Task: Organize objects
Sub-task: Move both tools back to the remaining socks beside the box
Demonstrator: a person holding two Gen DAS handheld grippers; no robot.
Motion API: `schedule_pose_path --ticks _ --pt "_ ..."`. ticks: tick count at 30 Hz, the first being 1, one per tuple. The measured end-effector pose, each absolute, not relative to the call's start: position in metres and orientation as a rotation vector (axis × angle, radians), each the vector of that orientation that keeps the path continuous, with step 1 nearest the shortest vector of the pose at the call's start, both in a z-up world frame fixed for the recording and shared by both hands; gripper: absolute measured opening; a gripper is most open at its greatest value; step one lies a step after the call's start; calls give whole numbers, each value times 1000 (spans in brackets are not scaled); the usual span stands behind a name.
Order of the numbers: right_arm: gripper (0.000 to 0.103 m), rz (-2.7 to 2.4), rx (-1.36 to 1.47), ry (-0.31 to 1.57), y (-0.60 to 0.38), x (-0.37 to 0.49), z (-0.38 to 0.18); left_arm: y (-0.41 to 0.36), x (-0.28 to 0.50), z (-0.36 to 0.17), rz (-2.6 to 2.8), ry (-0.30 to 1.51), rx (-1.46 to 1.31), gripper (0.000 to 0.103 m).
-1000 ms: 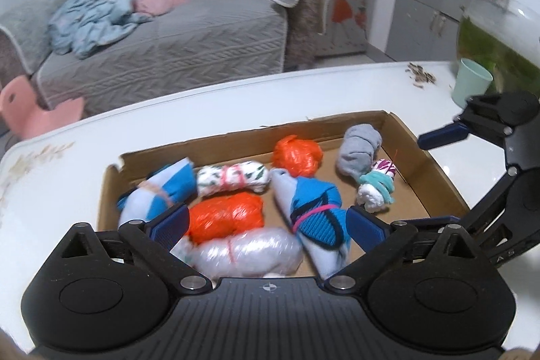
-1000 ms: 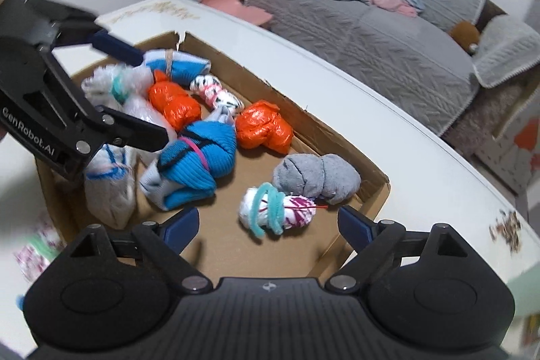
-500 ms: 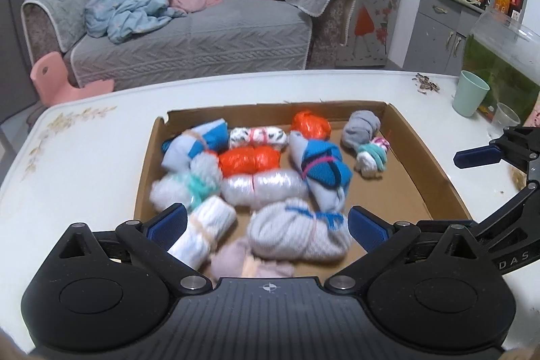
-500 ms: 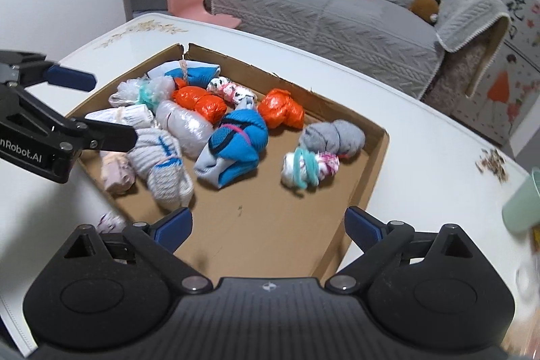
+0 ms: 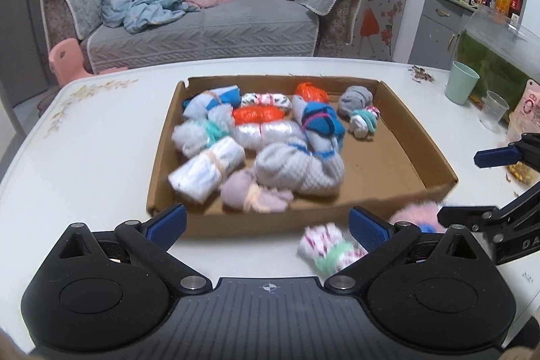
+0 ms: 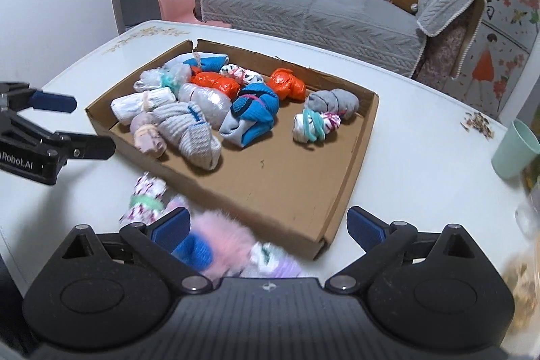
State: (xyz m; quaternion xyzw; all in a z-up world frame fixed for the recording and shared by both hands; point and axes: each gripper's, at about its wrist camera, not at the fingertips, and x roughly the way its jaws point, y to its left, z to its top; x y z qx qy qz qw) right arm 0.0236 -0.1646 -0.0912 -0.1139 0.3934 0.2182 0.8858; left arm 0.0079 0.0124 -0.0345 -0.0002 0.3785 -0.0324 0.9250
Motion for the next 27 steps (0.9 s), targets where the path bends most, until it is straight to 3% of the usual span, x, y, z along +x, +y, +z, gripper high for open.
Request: schedule_pose_path --ticks 16,27 --pt "102 457 -158 583 -194 -46 -124 -17 -57 -90 -177 651 107 103" --pt "102 400 -81 574 -212 -32 -143 -23 -37 -101 -189 666 98 103"
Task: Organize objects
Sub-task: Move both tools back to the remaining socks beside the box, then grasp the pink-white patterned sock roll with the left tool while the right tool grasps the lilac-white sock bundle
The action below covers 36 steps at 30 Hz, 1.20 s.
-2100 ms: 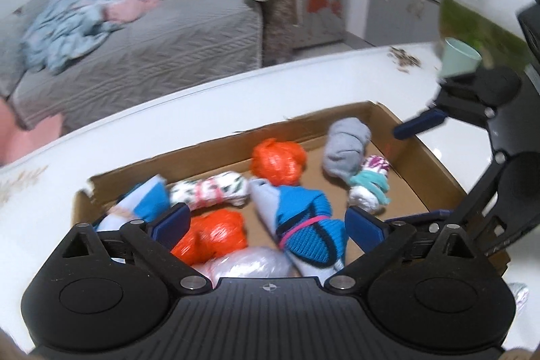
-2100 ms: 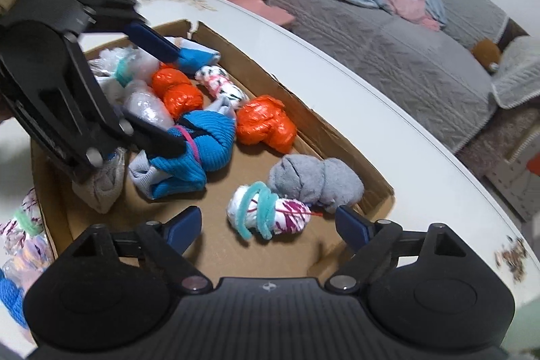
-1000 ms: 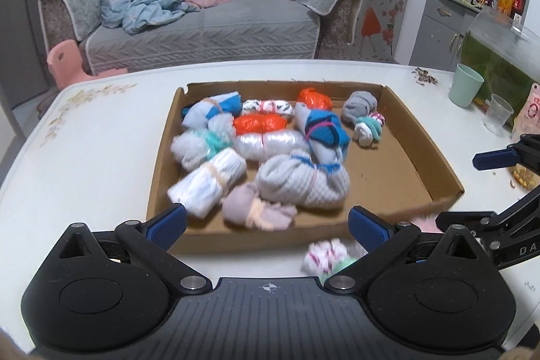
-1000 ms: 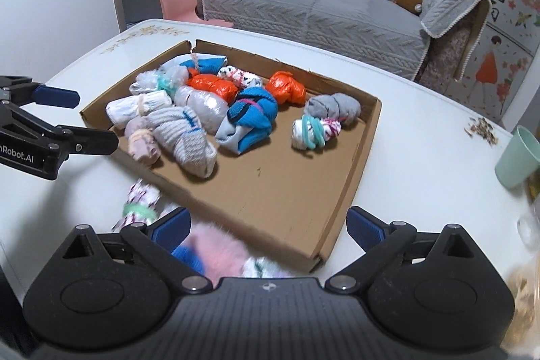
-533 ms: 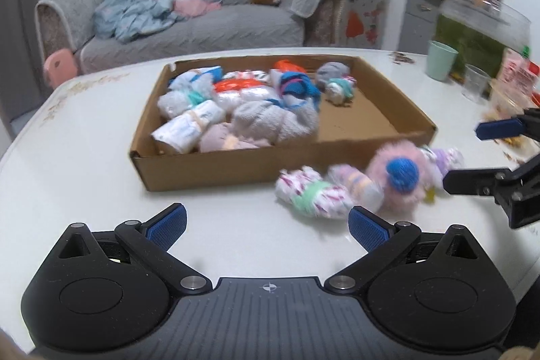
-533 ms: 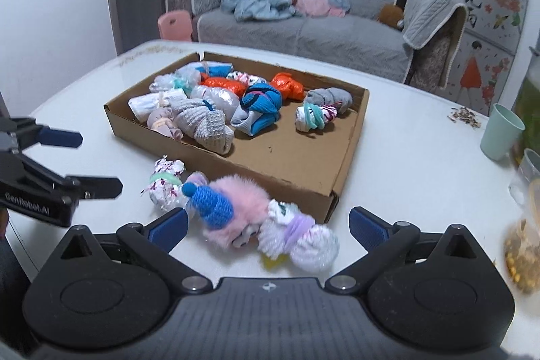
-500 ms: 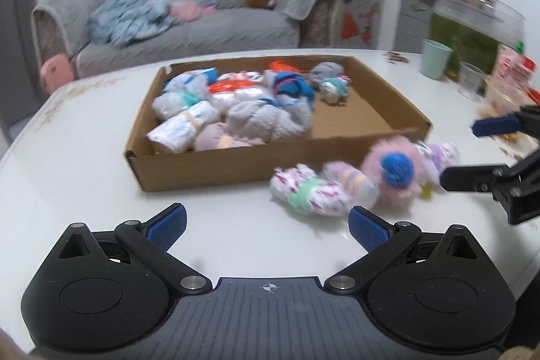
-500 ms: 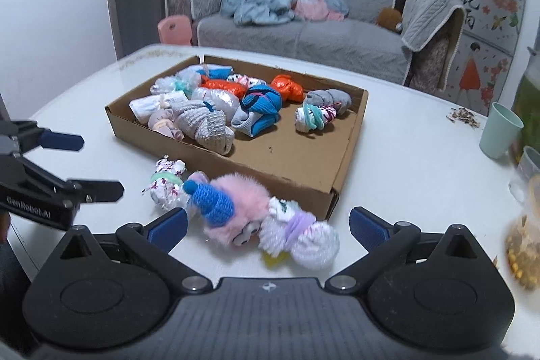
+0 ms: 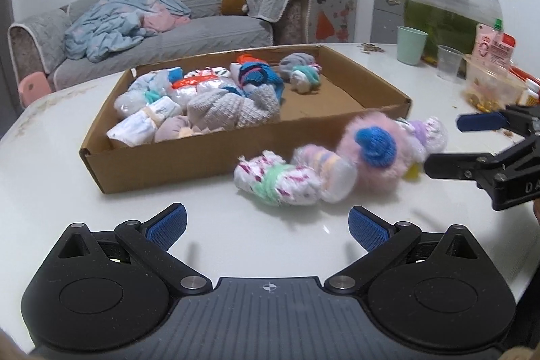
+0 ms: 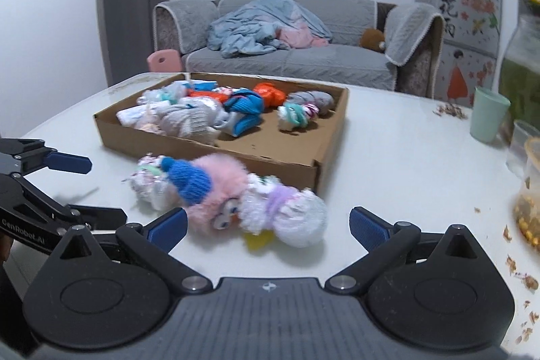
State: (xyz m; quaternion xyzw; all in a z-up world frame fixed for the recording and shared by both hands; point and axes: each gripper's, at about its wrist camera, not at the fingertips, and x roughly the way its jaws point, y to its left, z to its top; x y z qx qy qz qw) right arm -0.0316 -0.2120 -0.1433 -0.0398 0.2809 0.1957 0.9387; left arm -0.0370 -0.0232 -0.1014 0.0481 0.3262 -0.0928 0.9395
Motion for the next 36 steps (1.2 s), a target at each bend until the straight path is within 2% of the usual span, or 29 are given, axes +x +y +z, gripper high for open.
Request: schedule_pose_path --ticks 14,20,32,34,36 --pt "98 371 -113 626 -216 -5 -159 -7 -6 -109 -72 716 73 103" --pt "100 273 -70 627 -234 -10 -159 19 -14 -112 -33 740 29 103" --pt "102 291 -58 648 -220 -3 -157 2 -2 -111 -82 698 74 103" --pt "100 277 -55 661 -219 1 -158 1 3 -112 -87 701 78 103" --pt "92 265 -50 670 -218 5 -159 2 10 -112 -93 713 63 102"
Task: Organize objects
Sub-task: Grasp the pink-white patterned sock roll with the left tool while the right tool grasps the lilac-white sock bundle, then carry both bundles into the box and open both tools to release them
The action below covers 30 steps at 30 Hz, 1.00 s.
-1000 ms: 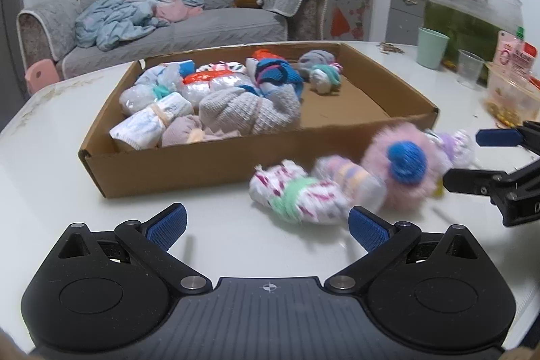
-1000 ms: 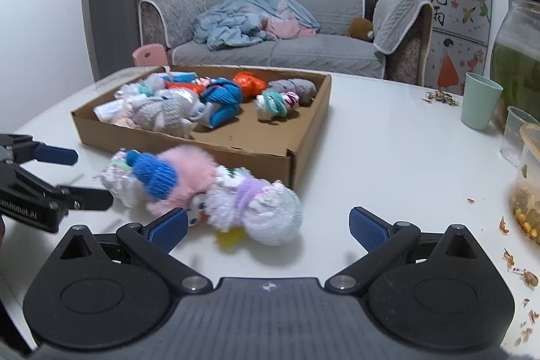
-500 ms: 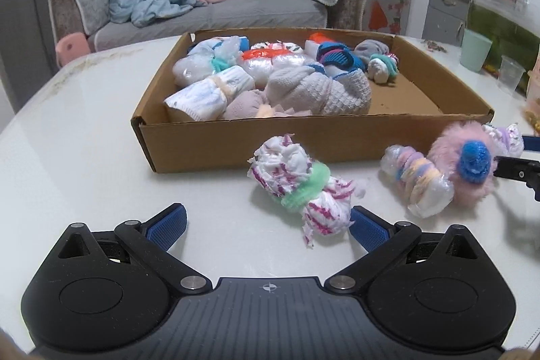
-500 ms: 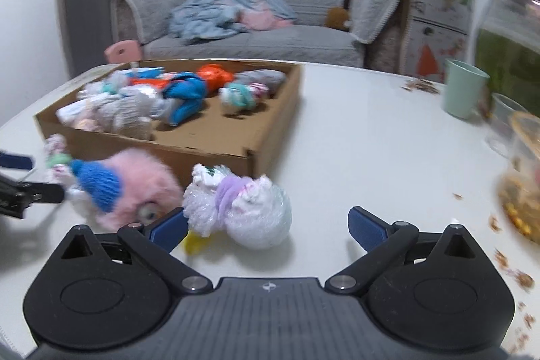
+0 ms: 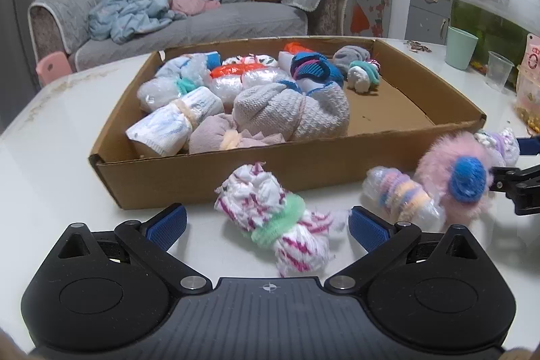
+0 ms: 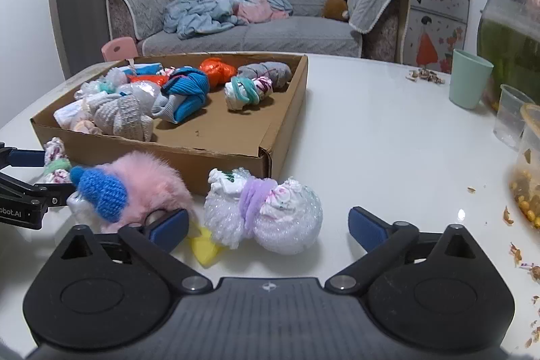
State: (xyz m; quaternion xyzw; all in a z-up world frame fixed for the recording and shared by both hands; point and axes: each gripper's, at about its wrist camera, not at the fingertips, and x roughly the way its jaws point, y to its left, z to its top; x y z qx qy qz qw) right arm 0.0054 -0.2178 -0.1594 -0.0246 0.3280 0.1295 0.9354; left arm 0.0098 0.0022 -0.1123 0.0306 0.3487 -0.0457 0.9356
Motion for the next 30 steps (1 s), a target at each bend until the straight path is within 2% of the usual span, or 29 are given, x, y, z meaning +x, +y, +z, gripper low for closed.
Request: schedule_pose_path --ticks 1,2,3,4,5,6,7,9,11,15,30 --pt "88 260 -48 677 -217 7 -160 3 12 -112 -96 714 53 101" --pt "76 254 -48 680 -216 7 -161 3 14 -113 -104 720 41 99" --pt "71 252 -48 676 -216 7 -161 3 14 -113 -101 717 45 97" --pt "68 240 -56 671 -216 6 -161 2 13 -113 -102 712 48 95" --pt "61 236 -55 667 -216 5 -161 2 11 -113 -103 704 49 91" --pt "59 236 -52 662 -217 3 -161 3 10 -113 -99 699 46 86" --pt "58 238 -49 659 -218 2 -161 3 8 -112 -97 691 45 82" --pt "56 241 -44 654 -220 1 -160 3 5 -112 -99 675 43 66" --pt "56 243 -45 645 -220 0 -159 4 2 -111 -105 671 38 63" --pt "56 246 -52 623 -221 -7 -157 5 -2 -109 -101 673 28 60" --pt "55 299 -83 595 -237 -28 -146 -2 -52 -98 -200 642 151 60"
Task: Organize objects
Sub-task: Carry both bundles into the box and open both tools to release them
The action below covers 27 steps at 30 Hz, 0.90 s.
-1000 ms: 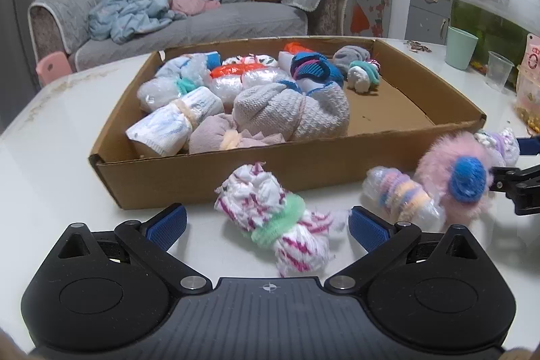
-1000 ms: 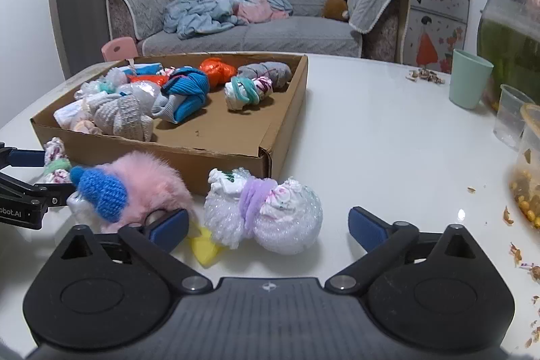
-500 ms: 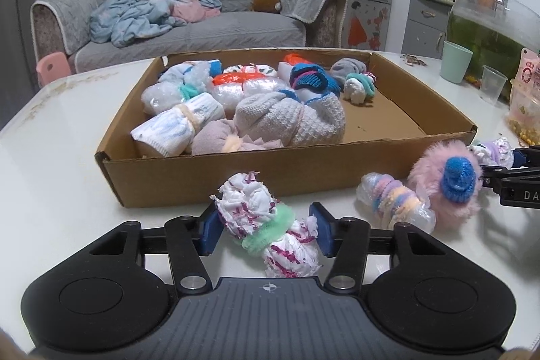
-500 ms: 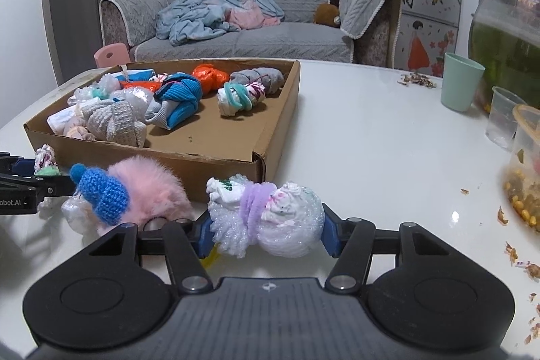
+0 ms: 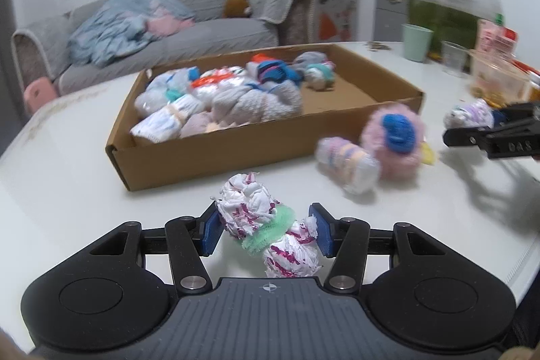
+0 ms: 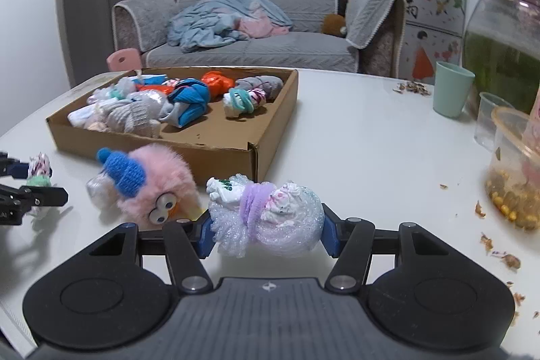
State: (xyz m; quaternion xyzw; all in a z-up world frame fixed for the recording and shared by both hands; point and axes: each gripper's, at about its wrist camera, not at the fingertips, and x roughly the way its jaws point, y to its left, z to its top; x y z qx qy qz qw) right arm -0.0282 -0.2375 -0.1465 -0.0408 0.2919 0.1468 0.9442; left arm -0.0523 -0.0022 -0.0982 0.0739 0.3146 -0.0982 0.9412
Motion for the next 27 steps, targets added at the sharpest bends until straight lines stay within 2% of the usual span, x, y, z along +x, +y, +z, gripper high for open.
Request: schedule_pose_path --ticks 8,17,27 --pt "55 504 -240 464 -248 -37 -97 -5 -57 -51 -372 553 304 61" --pt "55 721 -471 382 -224 18 -34 -52 14 4 -536 495 413 61" --pt "55 848 -631 459 -188 87 -50 -102 86 -17 -685 587 549 61"
